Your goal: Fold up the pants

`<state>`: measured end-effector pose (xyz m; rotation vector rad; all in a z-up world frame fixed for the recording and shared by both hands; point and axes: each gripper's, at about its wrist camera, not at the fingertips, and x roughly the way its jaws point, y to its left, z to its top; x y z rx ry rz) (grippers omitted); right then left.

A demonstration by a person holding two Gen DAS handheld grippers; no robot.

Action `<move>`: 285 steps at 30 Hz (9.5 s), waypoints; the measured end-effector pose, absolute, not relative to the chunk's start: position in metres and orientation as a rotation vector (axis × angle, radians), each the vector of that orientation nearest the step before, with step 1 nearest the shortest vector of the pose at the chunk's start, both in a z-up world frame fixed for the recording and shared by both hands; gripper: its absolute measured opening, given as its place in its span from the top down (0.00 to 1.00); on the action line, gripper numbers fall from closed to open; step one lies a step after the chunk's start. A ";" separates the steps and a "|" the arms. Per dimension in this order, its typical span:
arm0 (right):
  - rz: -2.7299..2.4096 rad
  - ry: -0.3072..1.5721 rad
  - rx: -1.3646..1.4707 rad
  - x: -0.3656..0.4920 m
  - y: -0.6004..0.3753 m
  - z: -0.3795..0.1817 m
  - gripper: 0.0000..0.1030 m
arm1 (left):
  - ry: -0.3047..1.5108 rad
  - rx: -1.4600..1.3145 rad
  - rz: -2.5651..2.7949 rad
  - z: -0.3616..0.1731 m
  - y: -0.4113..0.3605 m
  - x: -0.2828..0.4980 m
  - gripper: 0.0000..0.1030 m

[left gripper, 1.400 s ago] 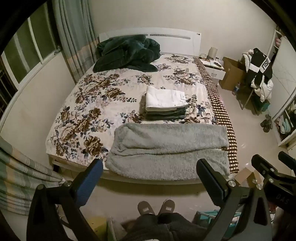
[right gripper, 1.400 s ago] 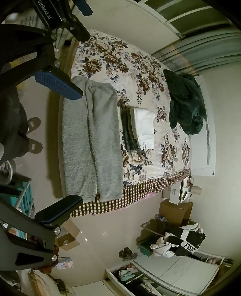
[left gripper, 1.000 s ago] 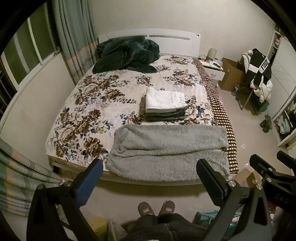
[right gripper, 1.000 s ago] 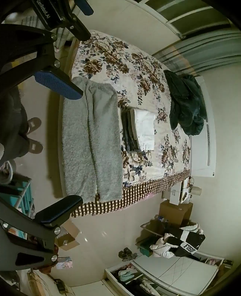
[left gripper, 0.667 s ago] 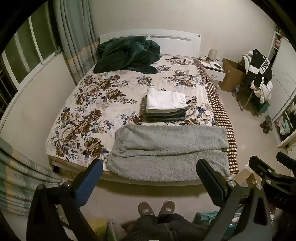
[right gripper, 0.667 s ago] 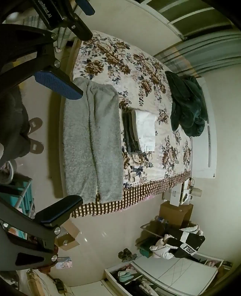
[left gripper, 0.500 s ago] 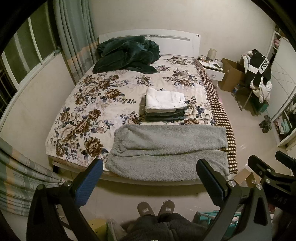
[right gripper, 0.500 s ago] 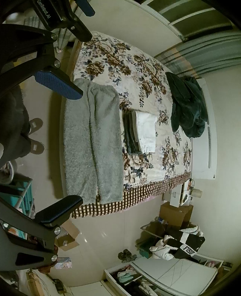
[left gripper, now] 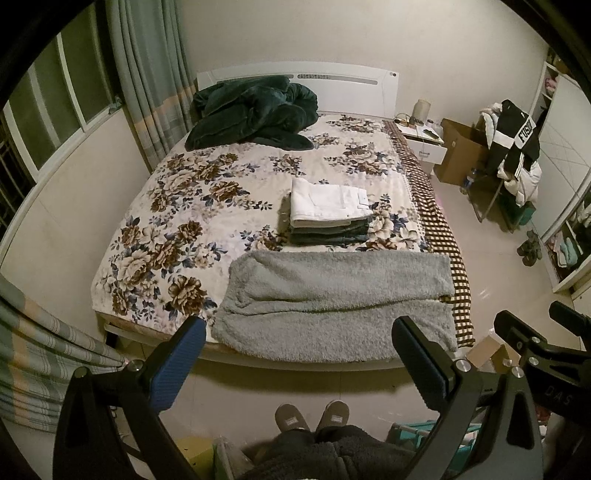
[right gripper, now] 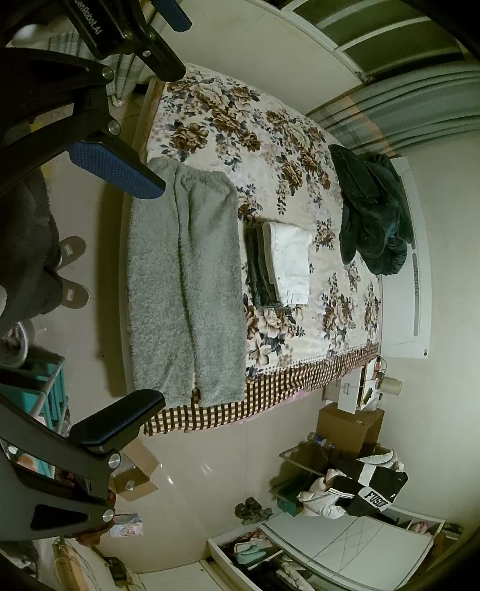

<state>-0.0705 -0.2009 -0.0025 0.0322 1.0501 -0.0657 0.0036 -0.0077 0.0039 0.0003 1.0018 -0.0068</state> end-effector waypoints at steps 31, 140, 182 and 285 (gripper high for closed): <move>-0.060 1.049 0.037 -0.072 -0.205 0.000 0.00 | 0.993 -0.003 -0.007 0.003 -0.008 0.002 0.00; -0.542 1.506 0.568 0.118 -0.494 -0.644 0.91 | 1.178 -0.855 0.549 -0.552 0.169 0.089 0.95; -0.528 1.357 0.604 0.156 -0.494 -0.609 0.13 | 1.042 -0.720 0.580 -0.513 0.250 0.107 0.12; -0.527 1.285 1.114 0.083 -0.525 -0.633 0.41 | 1.593 -0.441 -0.369 -0.572 -0.170 0.261 0.38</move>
